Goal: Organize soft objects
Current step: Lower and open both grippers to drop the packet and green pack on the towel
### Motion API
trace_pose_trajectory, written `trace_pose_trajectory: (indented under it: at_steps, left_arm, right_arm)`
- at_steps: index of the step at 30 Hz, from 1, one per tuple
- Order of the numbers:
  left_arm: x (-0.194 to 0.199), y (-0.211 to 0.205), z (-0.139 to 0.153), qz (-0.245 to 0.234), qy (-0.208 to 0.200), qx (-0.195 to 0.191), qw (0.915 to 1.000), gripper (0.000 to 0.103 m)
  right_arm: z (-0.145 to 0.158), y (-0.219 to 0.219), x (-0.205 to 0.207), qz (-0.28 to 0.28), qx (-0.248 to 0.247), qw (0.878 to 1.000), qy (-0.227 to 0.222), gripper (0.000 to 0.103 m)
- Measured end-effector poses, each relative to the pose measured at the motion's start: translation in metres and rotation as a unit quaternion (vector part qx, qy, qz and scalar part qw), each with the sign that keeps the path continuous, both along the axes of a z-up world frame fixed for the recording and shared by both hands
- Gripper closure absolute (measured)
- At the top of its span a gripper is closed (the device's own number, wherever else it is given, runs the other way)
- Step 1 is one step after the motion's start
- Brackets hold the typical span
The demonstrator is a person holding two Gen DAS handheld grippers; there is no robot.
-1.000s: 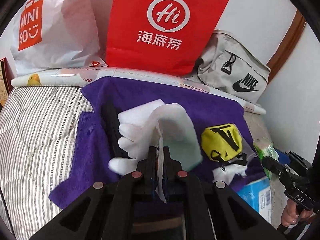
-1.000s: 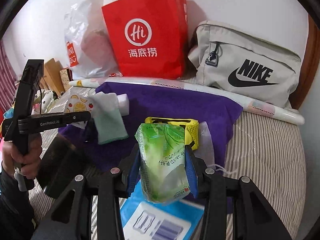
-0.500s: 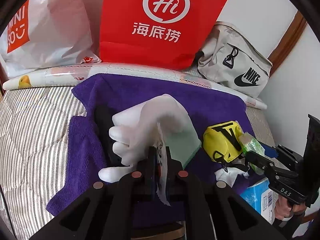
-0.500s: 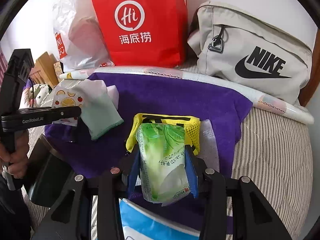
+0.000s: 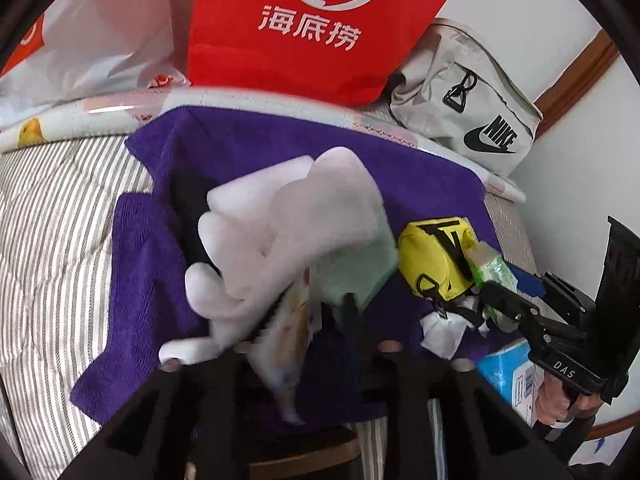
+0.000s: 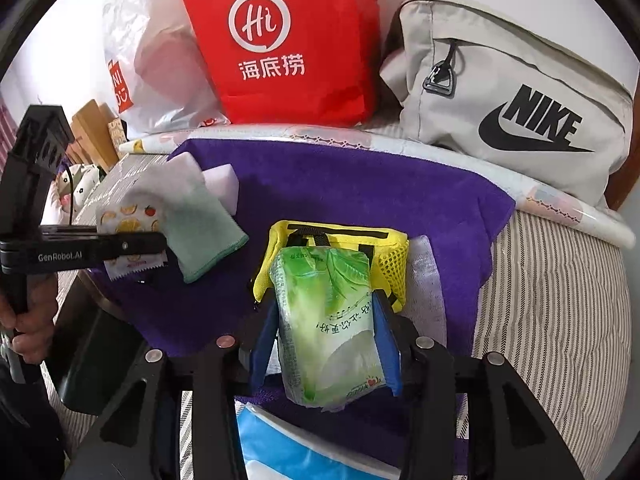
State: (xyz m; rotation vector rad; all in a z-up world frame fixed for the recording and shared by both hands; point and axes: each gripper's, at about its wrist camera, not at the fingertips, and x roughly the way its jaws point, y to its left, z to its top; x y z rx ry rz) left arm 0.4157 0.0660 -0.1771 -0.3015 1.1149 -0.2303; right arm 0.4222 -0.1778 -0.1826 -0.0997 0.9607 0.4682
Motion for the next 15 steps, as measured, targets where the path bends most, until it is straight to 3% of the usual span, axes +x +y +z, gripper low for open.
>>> trace_pose_trajectory:
  at_steps: [1,7,15]
  left_arm:
    - [-0.001,0.0,0.0,0.0,0.002,0.003,1.0,0.057]
    - [-0.014,-0.002,0.012,-0.005,-0.01,0.021,0.9997,0.034]
    - [-0.037,0.001,0.027,0.006,-0.013,0.046,0.9988,0.033]
  right_arm:
    - [0.001,-0.001,0.0,-0.001,0.001,1.0,-0.001,0.055]
    - [0.01,-0.003,-0.008,-0.001,0.004,1.0,-0.012,0.043]
    - [0.03,-0.004,-0.03,-0.011,-0.007,0.999,-0.036,0.04]
